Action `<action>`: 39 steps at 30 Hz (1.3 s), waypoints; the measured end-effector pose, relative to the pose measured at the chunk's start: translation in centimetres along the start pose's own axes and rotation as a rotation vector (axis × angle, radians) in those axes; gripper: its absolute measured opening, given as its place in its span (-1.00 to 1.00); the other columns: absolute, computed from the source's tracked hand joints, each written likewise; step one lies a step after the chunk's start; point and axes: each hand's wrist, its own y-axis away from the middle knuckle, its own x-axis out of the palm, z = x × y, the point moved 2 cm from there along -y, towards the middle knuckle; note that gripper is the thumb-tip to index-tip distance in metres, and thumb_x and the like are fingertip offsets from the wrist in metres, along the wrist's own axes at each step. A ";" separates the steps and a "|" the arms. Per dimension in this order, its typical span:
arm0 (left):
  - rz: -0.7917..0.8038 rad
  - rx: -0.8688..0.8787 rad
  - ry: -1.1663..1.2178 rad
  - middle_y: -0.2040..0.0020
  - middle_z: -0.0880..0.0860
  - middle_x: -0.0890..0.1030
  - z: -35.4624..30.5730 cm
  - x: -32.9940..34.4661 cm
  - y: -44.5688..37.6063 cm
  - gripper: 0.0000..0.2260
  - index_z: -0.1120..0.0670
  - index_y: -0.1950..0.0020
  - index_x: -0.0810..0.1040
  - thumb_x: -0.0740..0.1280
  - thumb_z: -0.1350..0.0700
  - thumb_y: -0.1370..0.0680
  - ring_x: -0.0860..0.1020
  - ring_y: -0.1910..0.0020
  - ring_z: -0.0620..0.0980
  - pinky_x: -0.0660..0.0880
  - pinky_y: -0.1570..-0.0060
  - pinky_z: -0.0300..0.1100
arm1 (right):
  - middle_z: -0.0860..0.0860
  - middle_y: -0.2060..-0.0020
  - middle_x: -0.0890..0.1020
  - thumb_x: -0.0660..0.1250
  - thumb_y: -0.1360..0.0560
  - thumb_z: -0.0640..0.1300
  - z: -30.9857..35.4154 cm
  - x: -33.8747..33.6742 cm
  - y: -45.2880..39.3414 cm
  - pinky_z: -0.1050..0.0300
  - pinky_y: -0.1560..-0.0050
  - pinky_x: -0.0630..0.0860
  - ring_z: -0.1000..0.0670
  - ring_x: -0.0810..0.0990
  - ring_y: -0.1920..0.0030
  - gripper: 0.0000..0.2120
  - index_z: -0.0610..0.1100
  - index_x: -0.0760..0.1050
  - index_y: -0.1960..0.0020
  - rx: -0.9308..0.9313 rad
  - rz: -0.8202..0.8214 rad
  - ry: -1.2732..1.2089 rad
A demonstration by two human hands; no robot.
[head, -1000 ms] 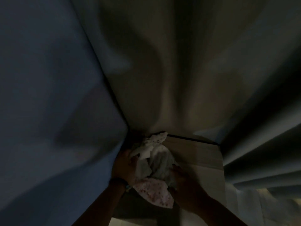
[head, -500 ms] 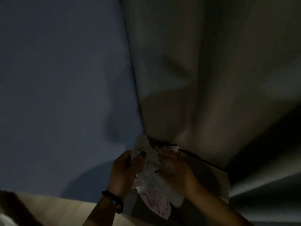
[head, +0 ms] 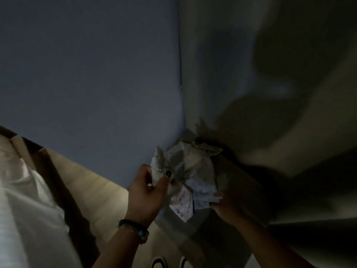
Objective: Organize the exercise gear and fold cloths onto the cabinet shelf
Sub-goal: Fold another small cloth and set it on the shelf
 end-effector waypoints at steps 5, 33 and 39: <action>-0.027 -0.060 -0.066 0.11 -0.05 0.65 3.5 0.4 1.1 -0.80 -0.13 0.05 0.51 0.35 0.20 -0.55 0.60 0.14 -0.12 0.53 0.14 -0.14 | -0.17 -0.45 0.29 0.32 -0.53 -0.08 -3.9 2.9 -2.6 0.06 -0.36 0.34 -0.15 0.29 -0.43 -0.46 -0.08 0.26 -0.46 0.024 0.038 0.277; -0.174 -0.023 0.141 0.35 0.24 0.58 -4.7 -6.0 6.8 -0.79 0.31 0.22 0.59 0.38 0.19 -0.53 0.50 0.36 0.10 0.45 0.38 -0.08 | -0.27 -0.01 0.63 0.33 -0.46 -0.34 15.7 -10.4 13.5 -0.02 -0.14 0.49 -0.21 0.60 -0.06 -0.83 -0.32 0.63 -0.02 -0.629 -0.455 0.275; -0.126 0.037 0.323 0.32 0.02 0.66 -8.1 -9.9 7.8 -0.83 0.18 0.16 0.65 0.35 0.12 -0.54 0.59 0.34 -0.09 0.52 0.35 -0.28 | 0.07 0.31 0.64 0.45 -0.36 -0.21 21.4 -11.3 21.0 0.27 0.23 0.43 0.07 0.60 0.25 -0.94 -0.08 0.62 0.25 -0.754 -0.482 0.213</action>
